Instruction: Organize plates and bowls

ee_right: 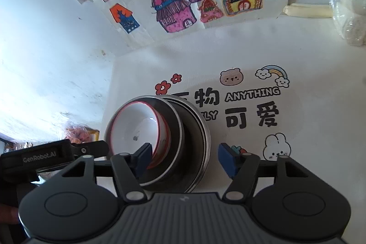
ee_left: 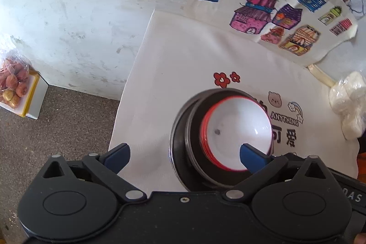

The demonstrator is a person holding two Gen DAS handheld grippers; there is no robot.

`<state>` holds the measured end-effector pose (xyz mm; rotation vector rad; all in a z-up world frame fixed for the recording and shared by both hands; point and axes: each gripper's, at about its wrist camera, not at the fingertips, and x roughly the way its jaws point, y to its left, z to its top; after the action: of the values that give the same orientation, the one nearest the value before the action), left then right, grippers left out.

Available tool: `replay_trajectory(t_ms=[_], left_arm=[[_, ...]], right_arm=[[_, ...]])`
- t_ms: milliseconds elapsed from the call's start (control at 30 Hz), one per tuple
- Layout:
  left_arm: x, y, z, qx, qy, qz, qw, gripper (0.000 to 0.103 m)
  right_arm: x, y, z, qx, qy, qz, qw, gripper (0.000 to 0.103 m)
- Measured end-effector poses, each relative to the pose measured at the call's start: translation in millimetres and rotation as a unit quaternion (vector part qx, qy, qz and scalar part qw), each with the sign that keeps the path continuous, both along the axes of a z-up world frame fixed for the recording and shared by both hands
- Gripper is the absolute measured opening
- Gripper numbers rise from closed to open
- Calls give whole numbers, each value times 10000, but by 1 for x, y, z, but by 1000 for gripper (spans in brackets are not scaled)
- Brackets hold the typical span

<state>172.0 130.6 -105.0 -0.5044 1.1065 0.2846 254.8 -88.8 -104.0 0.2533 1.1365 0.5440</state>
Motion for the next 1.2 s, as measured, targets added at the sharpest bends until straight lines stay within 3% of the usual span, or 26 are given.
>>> replay_trajectory(t_ms=[367,700,1200], left_arm=[[-33,-23,39,232,-678,26,9974,102],[-79,-70,66,503,-999,-32,9937,102],[-154,-119,82,955,-1261,-93,9874,102]], right_arm=[[-27,-38,31,263,-541,-94,9981,103],[-78,-84,62,458,-1467,133,9880,103],[-135,-138,70,589,-1769,89,9824,103]])
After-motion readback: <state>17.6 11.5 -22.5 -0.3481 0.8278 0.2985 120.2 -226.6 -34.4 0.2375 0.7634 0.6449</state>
